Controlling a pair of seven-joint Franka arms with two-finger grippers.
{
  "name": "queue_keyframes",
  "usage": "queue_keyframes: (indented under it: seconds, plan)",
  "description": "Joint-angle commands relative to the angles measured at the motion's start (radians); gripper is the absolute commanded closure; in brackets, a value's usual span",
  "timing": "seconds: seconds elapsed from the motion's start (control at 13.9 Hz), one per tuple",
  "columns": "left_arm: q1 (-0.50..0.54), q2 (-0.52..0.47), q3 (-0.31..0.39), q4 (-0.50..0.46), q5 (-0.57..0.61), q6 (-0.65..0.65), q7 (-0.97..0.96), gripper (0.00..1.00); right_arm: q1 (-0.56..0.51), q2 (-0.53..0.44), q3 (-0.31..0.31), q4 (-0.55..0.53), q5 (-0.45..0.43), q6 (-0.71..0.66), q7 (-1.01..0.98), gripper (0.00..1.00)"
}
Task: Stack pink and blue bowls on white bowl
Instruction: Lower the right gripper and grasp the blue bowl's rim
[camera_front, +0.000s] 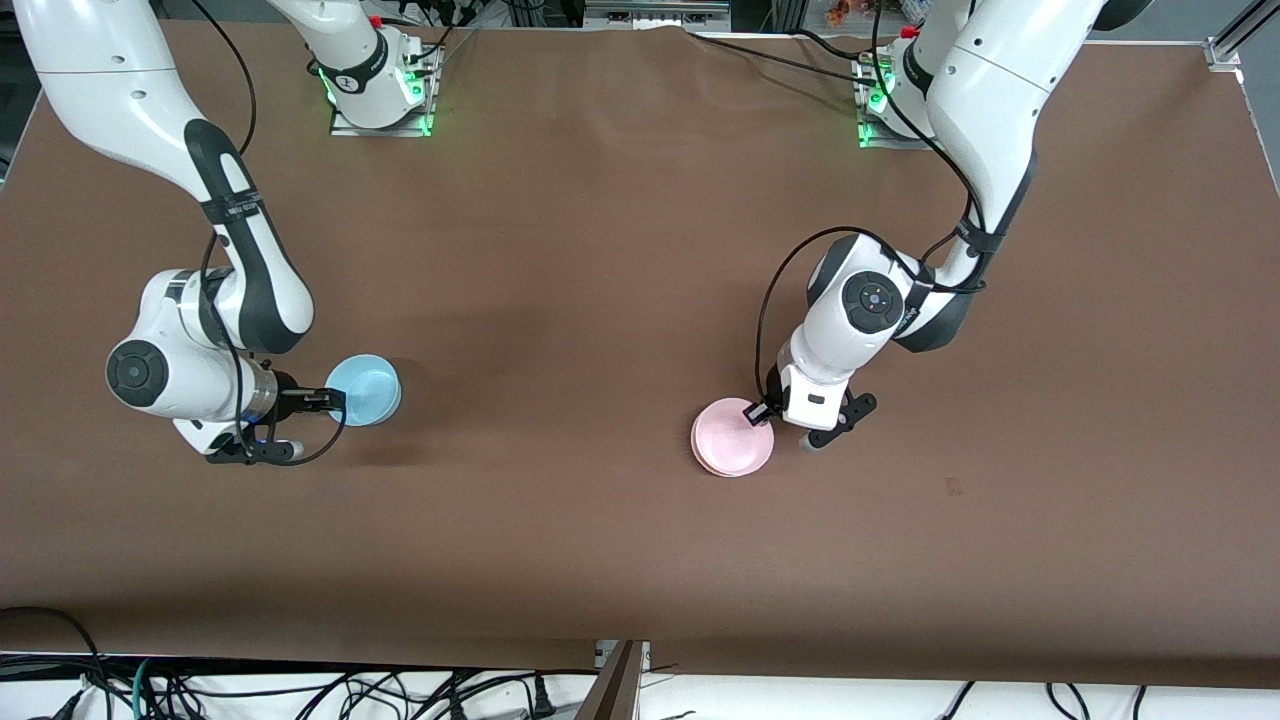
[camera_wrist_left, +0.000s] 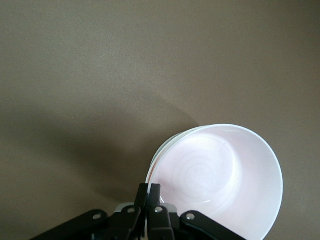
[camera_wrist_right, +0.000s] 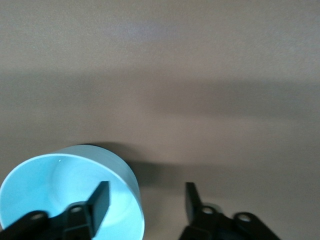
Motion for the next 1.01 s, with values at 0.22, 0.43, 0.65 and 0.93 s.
queue_keyframes:
  seconds: [0.22,0.43,0.65,0.93]
  plan:
    - [-0.019,0.008,0.014,0.003,0.03,0.029,-0.046,0.85,0.022,-0.012,0.013,-0.025,0.014,0.005,0.092,1.0]
    - [-0.016,0.003,0.016,0.013,0.03,0.029,-0.046,0.44,0.022,-0.02,0.019,-0.006,0.014,-0.019,0.083,1.0]
    - [-0.004,-0.007,0.017,0.022,0.031,0.027,-0.038,0.53,0.022,-0.035,0.062,0.036,0.016,-0.076,0.084,1.0]
    - [0.004,-0.012,0.019,0.022,0.031,0.026,-0.033,1.0,0.026,-0.052,0.176,0.078,0.089,-0.104,0.222,1.0]
